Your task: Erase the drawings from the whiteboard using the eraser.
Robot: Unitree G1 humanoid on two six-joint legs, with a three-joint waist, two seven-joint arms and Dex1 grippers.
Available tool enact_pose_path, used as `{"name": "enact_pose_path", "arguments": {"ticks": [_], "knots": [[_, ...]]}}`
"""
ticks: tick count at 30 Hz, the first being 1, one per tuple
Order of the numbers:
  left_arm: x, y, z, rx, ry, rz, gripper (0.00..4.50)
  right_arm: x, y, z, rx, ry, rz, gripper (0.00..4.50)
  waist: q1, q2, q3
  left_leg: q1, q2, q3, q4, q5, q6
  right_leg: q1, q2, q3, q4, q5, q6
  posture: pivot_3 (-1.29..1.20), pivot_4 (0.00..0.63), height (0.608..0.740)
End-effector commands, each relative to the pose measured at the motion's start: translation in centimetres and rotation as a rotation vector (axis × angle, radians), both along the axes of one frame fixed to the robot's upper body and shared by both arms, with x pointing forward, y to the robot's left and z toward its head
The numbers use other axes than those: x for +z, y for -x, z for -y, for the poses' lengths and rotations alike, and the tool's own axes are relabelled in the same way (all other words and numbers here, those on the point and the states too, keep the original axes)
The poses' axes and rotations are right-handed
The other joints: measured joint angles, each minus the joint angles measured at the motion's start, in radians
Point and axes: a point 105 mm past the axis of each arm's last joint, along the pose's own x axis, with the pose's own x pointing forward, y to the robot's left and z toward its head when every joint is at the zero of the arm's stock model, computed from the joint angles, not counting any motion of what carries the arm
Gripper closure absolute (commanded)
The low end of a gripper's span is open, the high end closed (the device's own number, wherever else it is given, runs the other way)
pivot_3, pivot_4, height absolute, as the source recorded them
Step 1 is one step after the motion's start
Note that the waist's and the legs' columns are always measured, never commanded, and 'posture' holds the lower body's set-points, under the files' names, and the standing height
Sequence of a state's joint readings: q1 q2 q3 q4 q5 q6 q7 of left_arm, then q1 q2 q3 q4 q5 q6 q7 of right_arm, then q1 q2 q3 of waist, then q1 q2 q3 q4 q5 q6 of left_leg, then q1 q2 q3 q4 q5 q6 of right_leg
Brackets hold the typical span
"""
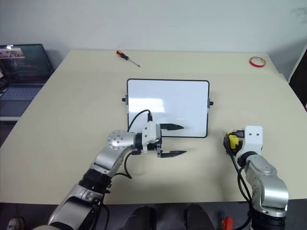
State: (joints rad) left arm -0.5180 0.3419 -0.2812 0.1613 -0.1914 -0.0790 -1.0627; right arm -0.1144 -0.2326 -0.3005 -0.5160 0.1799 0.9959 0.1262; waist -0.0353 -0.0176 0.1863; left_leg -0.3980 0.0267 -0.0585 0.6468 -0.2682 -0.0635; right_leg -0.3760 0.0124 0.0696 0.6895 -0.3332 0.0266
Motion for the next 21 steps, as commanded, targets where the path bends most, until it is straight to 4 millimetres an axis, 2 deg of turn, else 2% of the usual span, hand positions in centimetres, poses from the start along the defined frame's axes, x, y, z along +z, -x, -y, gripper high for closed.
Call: {"name": "enact_pose_path", "arguments": {"ticks": [1, 3, 6, 9, 12, 15, 17, 21], "knots": [[3.1, -0.5, -2.2, 0.135, 0.111, 0.024, 0.00, 3.2, 0.2, 0.1, -0.035, -0.005, 0.144, 0.04, -0.001, 0.000, 0.000, 0.000, 0.000, 0.000, 0.000, 0.000, 0.000, -0.001, 0.000, 0.000, 0.001, 0.000, 0.000, 0.00, 0.150, 0.740], [3.8, -0.6, -3.5, 0.233, 0.156, -0.001, 0.00, 3.9, 0.5, -0.1, -0.040, -0.007, 0.186, 0.04, -0.001, 0.001, 0.000, 0.000, 0.001, -0.001, 0.000, 0.000, 0.000, -0.002, 0.000, 0.001, 0.003, 0.000, 0.000, 0.00, 0.150, 0.740], [4.7, -0.5, -6.8, 0.473, 0.271, -0.035, 0.00, 5.3, 1.5, -0.3, -0.044, 0.040, 0.292, 0.04, -0.001, 0.001, -0.001, 0.000, 0.002, -0.001, 0.001, 0.000, 0.000, -0.003, -0.001, 0.002, 0.004, 0.000, 0.000, 0.00, 0.150, 0.740], [4.7, -0.2, -9.5, 0.678, 0.355, -0.052, 0.00, 5.3, 2.5, -0.1, -0.071, 0.053, 0.340, 0.04, 0.002, 0.001, -0.001, 0.000, 0.001, -0.003, 0.001, 0.000, 0.000, -0.003, -0.003, 0.002, 0.005, 0.000, 0.000, 0.00, 0.150, 0.740], [3.6, 0.8, -12.4, 0.861, 0.354, -0.026, 0.00, 4.9, 3.7, -0.5, -0.070, 0.045, 0.393, 0.04, 0.003, 0.001, -0.001, 0.000, 0.001, -0.004, 0.002, 0.000, 0.000, -0.003, -0.003, 0.002, 0.006, 0.000, 0.000, 0.00, 0.150, 0.740], [2.3, 2.8, -16.4, 1.101, 0.430, -0.005, 0.00, 3.9, 5.7, -1.3, -0.045, 0.044, 0.419, 0.04, 0.002, 0.002, -0.004, 0.002, 0.001, -0.004, 0.002, 0.001, -0.001, -0.001, -0.004, 0.003, 0.007, 0.000, 0.000, 0.00, 0.150, 0.740], [1.4, 4.1, -18.3, 1.232, 0.461, -0.012, 0.00, 3.2, 6.7, -1.7, -0.031, 0.051, 0.421, 0.04, 0.002, 0.001, -0.004, 0.004, 0.001, -0.004, 0.001, 0.001, -0.001, 0.000, -0.004, 0.003, 0.006, -0.001, 0.000, 0.00, 0.150, 0.740], [0.2, 6.4, -19.3, 1.314, 0.427, -0.005, 0.00, 1.7, 8.7, -1.6, -0.046, 0.087, 0.405, 0.04, 0.003, -0.001, -0.005, 0.008, 0.001, -0.004, 0.001, 0.001, -0.001, 0.004, -0.004, 0.002, 0.007, -0.001, -0.001, 0.00, 0.150, 0.740]]}}
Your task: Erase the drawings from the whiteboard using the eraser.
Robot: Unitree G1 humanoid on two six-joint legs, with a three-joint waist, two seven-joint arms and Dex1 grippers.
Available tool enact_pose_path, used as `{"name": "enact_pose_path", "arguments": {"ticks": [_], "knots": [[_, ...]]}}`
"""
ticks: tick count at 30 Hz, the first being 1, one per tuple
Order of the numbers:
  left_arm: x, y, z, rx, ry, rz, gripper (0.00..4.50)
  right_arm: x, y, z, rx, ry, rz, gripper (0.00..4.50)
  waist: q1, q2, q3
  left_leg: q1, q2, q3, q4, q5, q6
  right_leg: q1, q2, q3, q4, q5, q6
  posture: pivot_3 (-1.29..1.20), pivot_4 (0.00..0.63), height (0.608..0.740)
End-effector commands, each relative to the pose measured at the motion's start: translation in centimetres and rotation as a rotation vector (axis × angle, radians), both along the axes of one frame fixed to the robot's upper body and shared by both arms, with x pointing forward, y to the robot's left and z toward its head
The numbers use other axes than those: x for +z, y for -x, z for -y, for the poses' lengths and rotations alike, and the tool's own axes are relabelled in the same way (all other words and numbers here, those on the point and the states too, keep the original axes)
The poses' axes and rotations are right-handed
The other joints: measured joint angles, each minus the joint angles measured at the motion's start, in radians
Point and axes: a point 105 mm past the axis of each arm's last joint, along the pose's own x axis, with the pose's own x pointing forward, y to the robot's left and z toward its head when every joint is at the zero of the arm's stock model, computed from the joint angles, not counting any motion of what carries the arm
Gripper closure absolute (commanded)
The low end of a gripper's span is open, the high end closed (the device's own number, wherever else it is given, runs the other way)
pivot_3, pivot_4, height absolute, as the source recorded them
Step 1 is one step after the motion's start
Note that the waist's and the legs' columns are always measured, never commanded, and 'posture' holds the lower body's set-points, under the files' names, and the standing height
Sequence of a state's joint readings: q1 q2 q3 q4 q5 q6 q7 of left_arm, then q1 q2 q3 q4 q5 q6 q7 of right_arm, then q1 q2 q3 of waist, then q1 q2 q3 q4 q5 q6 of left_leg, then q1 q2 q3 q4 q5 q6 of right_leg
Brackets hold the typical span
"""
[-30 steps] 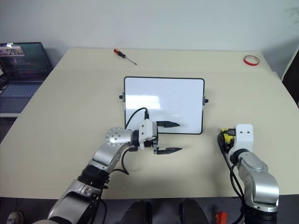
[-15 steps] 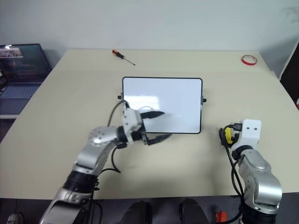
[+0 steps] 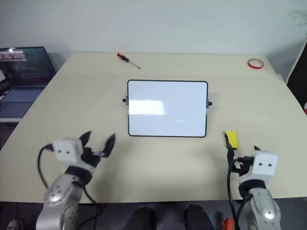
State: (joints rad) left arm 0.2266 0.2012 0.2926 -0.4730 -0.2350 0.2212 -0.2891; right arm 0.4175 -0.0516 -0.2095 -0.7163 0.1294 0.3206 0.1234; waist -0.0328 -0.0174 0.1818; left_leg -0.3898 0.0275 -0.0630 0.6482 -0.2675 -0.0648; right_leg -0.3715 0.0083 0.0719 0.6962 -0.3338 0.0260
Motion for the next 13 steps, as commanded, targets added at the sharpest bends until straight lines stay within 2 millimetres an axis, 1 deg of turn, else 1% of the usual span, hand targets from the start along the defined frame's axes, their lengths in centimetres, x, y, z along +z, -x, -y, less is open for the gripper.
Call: {"name": "enact_pose_path", "arguments": {"ticks": [1, 3, 7, 10, 12, 13], "knots": [[2.0, 1.5, 0.1, 0.025, -0.053, 0.085, 0.00, 0.8, 1.1, -0.4, 0.000, 0.042, 0.071, 0.04, 0.002, -0.002, -0.001, 0.002, 0.000, 0.000, 0.000, 0.000, 0.000, 0.002, 0.000, 0.000, 0.000, 0.000, 0.000, 0.00, 0.150, 0.740], [1.7, 2.2, 0.0, 0.032, -0.058, 0.070, 0.00, 0.4, 1.5, -0.5, -0.001, 0.043, 0.064, 0.04, 0.002, -0.004, -0.003, 0.004, 0.000, 0.001, 0.000, 0.000, -0.001, 0.003, 0.000, 0.000, 0.000, -0.003, 0.004, 0.00, 0.150, 0.740], [1.0, 2.9, -0.2, 0.039, -0.048, 0.040, 0.00, 0.4, 1.7, -0.7, 0.002, 0.048, 0.074, 0.04, 0.001, -0.006, -0.005, 0.006, 0.000, 0.004, -0.001, 0.001, -0.002, 0.004, 0.001, 0.001, 0.000, -0.004, 0.003, 0.00, 0.150, 0.740], [0.0, 3.4, -0.1, 0.030, -0.025, -0.010, 0.00, -1.0, 1.9, -0.4, -0.007, 0.040, 0.048, 0.04, 0.001, -0.008, -0.007, 0.006, 0.001, 0.005, -0.002, 0.001, -0.002, 0.004, 0.001, 0.001, 0.000, -0.004, 0.003, 0.00, 0.150, 0.740], [0.0, 3.1, 0.1, 0.019, -0.019, -0.012, 0.00, -1.7, 1.7, -0.2, -0.015, 0.019, 0.051, 0.04, 0.002, -0.010, -0.007, 0.006, 0.001, 0.006, -0.002, 0.001, -0.002, 0.004, 0.001, 0.001, 0.000, -0.005, 0.002, 0.00, 0.150, 0.740], [0.2, 2.8, 0.1, 0.013, -0.022, -0.005, 0.00, -2.8, 1.8, 0.2, -0.020, 0.010, 0.041, 0.04, 0.002, -0.010, -0.007, 0.006, 0.001, 0.006, -0.002, 0.001, -0.002, 0.004, 0.001, 0.000, 0.000, -0.005, 0.001, 0.00, 0.150, 0.740]]}}
